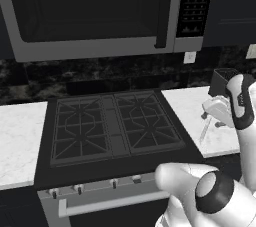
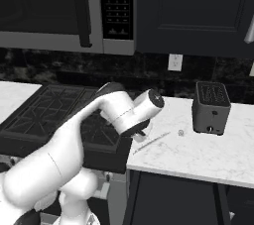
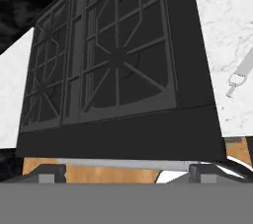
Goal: Pick the tongs from the drawer and place it on the counter.
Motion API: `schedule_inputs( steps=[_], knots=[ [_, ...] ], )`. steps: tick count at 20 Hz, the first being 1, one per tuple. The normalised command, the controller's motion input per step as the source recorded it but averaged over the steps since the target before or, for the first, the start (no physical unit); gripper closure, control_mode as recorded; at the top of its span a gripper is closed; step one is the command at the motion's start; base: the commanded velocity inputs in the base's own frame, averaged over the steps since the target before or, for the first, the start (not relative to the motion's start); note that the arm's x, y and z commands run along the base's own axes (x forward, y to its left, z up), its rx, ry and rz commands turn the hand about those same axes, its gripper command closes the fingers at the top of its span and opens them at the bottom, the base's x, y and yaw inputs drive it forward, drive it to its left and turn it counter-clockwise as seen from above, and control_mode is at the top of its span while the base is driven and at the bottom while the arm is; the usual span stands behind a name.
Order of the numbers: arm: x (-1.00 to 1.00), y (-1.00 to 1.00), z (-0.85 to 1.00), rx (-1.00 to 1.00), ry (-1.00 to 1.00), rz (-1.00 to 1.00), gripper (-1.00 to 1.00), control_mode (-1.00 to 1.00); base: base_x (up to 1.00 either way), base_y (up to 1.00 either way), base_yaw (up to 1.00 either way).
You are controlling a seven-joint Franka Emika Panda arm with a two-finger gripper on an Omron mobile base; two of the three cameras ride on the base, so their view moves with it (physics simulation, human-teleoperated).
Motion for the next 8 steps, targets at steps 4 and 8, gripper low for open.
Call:
schedule_inputs(
  steps=[4,8],
  knots=[
    [-0.35,1.0,0.7,-0.08,0.15,0.0,-1.0,-1.0,0.0,0.0,0.0],
    [-0.4,1.0,0.69,-0.09,0.15,0.0,-1.0,-1.0,0.0,0.0,0.0]
  ],
)
